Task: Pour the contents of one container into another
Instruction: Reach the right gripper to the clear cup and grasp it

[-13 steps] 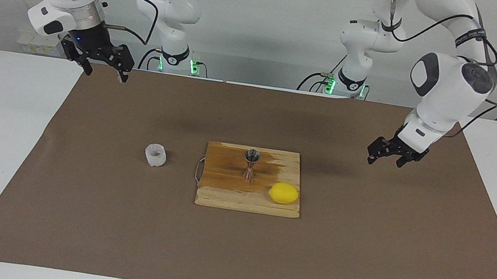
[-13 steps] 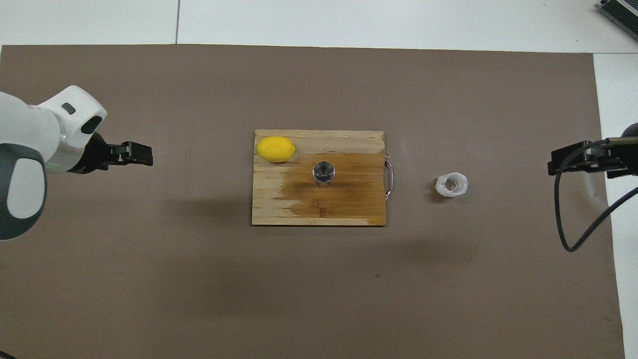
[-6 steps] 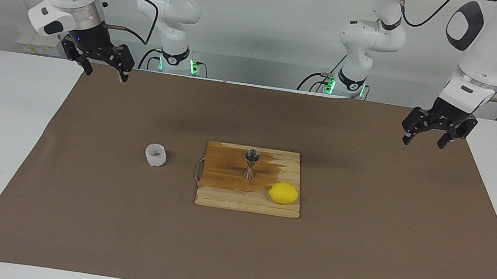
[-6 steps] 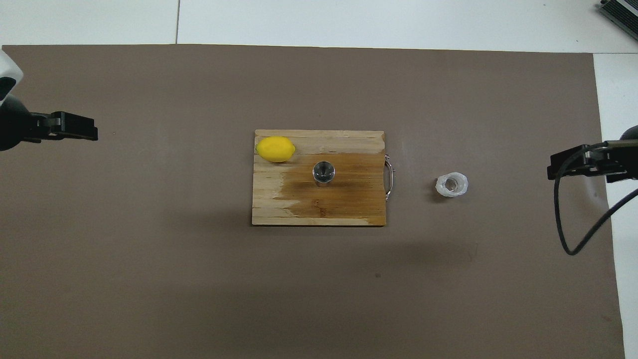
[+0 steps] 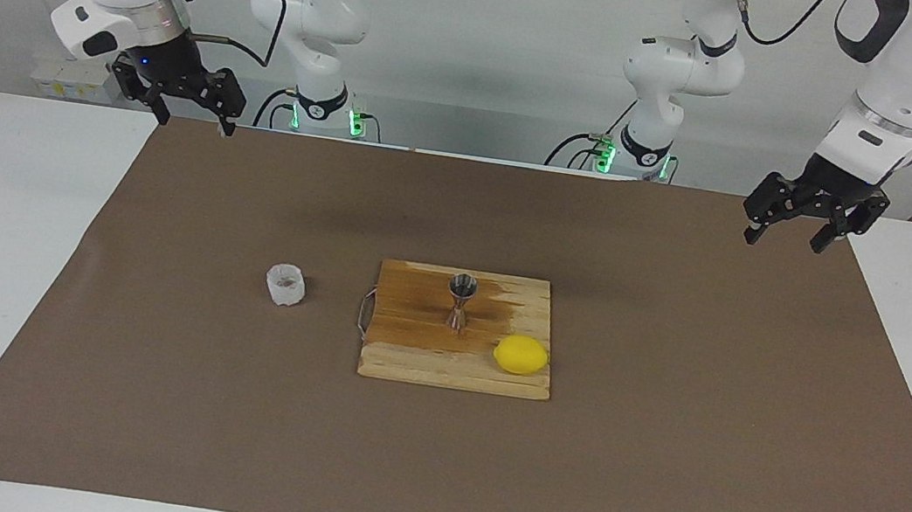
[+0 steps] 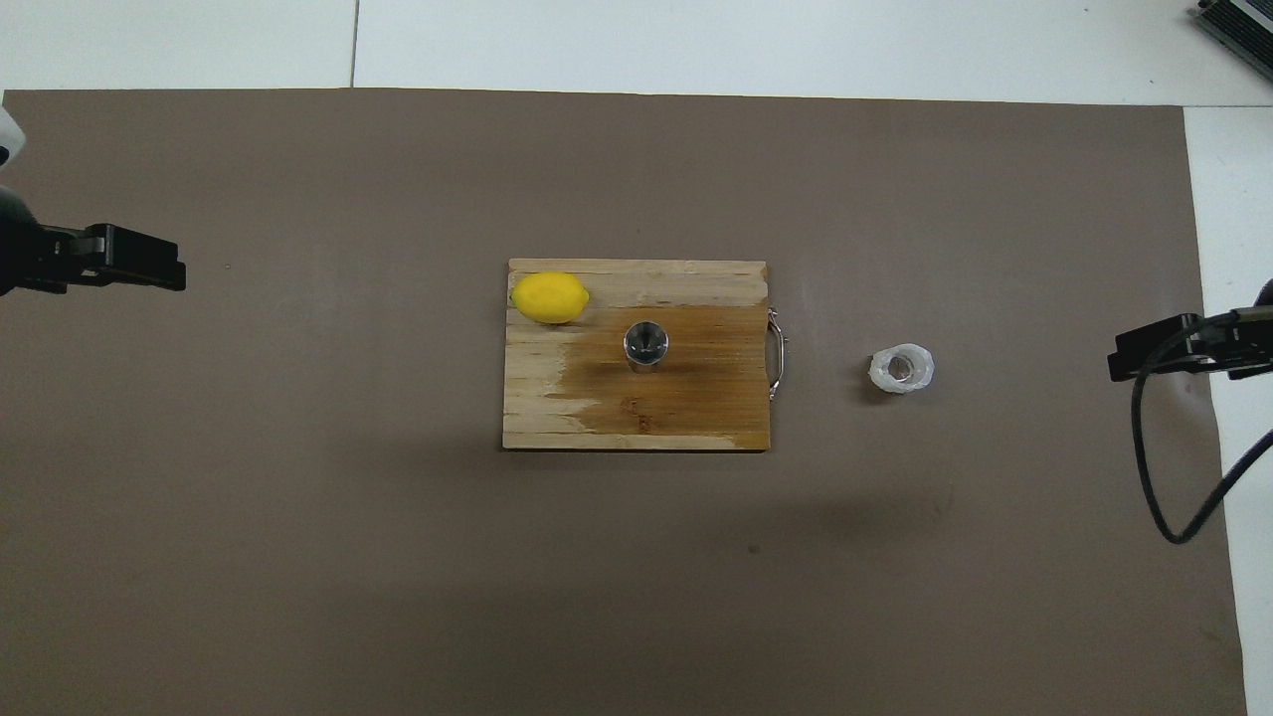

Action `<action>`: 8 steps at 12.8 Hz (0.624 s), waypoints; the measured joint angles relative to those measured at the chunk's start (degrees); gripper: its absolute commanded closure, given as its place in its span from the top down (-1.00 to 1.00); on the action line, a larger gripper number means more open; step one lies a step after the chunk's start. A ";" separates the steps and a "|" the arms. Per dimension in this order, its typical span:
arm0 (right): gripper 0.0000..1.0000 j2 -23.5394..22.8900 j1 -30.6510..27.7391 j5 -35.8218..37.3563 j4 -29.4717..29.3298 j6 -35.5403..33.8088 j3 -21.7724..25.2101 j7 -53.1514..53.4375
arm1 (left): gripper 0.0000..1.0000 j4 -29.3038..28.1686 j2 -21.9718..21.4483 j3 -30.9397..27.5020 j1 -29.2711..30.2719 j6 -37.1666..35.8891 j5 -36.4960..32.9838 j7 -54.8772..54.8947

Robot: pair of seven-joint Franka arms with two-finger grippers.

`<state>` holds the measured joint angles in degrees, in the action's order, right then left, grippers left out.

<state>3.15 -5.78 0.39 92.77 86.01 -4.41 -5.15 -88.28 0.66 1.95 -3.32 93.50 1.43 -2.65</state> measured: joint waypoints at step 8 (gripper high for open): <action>1.00 3.08 -4.31 -13.08 14.45 12.34 0.61 -53.83 | 1.00 -1.42 -0.57 0.31 -0.80 -1.70 0.00 0.21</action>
<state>6.23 -10.09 -12.69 107.22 98.35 -3.80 -58.98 -89.70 0.09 2.26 -4.12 91.80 1.43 -2.44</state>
